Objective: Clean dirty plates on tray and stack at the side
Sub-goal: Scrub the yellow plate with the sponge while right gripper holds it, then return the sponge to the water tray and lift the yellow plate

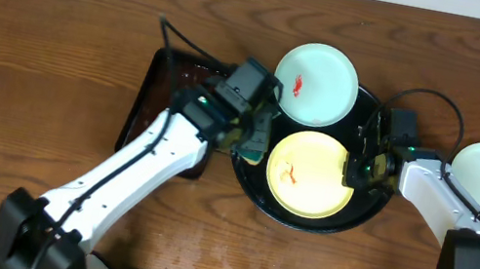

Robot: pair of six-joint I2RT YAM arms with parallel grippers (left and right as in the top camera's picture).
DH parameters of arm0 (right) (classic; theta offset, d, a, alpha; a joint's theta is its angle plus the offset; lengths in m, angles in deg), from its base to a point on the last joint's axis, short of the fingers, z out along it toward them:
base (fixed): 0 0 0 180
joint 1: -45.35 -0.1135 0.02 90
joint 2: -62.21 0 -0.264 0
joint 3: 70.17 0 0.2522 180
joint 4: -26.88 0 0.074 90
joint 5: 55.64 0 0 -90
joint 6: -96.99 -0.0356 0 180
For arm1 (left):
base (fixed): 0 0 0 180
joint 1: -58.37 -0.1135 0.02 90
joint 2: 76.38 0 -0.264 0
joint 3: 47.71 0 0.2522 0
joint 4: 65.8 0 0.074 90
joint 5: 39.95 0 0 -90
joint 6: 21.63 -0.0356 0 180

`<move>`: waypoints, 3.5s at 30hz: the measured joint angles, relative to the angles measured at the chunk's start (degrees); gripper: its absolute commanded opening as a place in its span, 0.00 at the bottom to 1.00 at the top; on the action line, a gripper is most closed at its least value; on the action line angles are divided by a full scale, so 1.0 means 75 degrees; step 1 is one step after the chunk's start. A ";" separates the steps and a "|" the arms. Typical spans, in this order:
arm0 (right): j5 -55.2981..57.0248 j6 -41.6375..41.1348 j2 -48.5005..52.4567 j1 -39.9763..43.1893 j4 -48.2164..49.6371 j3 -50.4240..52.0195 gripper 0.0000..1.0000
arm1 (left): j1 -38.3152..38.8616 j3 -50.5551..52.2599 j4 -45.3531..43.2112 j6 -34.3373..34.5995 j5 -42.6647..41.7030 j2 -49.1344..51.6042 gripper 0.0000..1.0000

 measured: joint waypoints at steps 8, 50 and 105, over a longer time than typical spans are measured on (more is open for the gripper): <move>-0.0087 -0.0003 0.0000 0.0000 -0.0085 -0.0003 0.01 | 0.0597 0.0000 -0.1408 0.0589 -0.0935 0.1183 0.08; -0.1154 -0.0087 0.0058 -0.0070 -0.0181 -0.0006 0.01 | 0.1253 -0.1119 0.0562 0.1279 0.2873 0.3465 0.08; 0.6878 -0.0105 -0.4622 -0.4275 -0.0519 0.0050 0.01 | -0.3121 -0.0583 0.2014 -0.1052 0.0236 -0.0251 0.81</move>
